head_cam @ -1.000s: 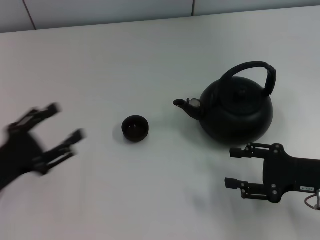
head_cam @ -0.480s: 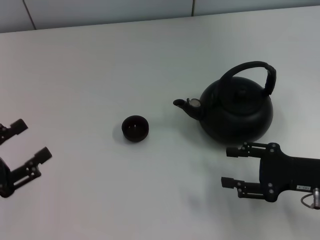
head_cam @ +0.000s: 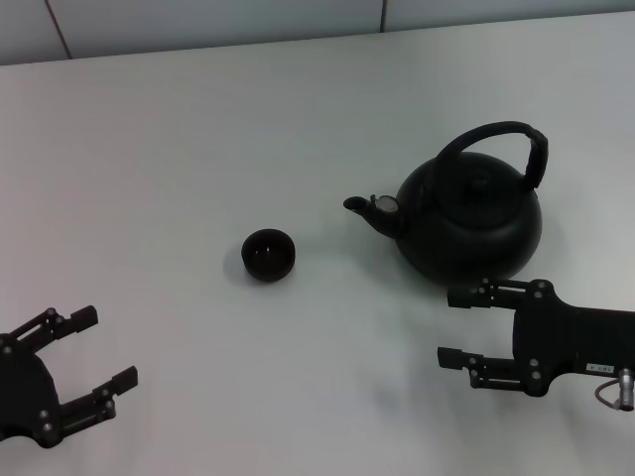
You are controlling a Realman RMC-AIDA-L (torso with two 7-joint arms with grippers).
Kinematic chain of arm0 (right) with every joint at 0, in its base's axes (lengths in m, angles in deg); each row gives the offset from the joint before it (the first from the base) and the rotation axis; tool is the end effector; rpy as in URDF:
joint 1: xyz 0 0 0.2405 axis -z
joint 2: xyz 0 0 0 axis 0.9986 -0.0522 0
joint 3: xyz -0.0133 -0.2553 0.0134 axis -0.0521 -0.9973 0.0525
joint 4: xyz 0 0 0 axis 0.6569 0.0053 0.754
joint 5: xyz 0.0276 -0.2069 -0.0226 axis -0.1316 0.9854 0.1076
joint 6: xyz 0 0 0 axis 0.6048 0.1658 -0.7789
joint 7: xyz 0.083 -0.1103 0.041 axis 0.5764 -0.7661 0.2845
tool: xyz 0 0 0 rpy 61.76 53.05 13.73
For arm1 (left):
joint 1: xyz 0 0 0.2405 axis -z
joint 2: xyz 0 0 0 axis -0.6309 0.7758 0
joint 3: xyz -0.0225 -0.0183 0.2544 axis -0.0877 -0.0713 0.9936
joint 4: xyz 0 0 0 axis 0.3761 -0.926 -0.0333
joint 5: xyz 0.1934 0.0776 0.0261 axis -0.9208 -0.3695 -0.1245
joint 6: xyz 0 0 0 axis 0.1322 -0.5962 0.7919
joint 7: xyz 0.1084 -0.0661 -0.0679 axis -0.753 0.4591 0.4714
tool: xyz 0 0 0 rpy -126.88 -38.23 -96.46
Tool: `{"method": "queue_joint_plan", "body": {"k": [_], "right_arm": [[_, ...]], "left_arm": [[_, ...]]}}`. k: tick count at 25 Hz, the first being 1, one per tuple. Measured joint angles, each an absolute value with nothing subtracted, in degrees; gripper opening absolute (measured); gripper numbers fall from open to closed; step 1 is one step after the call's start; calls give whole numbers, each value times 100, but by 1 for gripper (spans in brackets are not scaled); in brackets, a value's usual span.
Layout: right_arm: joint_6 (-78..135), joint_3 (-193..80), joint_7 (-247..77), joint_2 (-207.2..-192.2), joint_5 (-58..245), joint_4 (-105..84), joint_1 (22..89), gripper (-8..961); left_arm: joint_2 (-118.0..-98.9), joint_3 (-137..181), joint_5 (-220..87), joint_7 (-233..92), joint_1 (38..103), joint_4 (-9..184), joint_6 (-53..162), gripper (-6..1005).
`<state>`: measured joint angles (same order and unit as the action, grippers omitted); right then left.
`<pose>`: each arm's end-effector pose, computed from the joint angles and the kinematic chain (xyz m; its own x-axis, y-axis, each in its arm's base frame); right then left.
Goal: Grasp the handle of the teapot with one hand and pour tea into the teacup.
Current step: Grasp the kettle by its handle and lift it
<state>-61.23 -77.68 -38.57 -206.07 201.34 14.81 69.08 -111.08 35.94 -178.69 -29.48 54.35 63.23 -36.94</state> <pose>0.3286 0.2300 -0.0140 0.8321 -0.1802 -0.5246 -0.3384 -0.9143 -0.2226 -0.3494 0.2144 0.0029 0.8277 0.1129 0.5497 0.3588 -0.8597 -0.3637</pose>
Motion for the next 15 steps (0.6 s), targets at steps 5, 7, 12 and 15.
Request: {"method": "queue_joint_plan", "body": {"k": [5,7,12,15], "right_arm": [[-6122,-7758,-3886,-20610,20129,1468,6933,673],[-6122,-7755,-3912,-20612,20099,1451,6947,672],[-6130,-7727,-4493,-20625,18903,857,7340,670],[-6057,-7603,-5391,-20630,17772,-75,7629,668]], "left_arm": [[-11115,3594,-17907,-2949,5442,6318,-3697,813],[-11115,3591,-17907,-2944,5447,6317,-3701,813],[-11119,3561,-17891,-2921,5460,6315,-3711,813],[-11130,3549,-17870,-2906,5486,6316,-3716,813]]}}
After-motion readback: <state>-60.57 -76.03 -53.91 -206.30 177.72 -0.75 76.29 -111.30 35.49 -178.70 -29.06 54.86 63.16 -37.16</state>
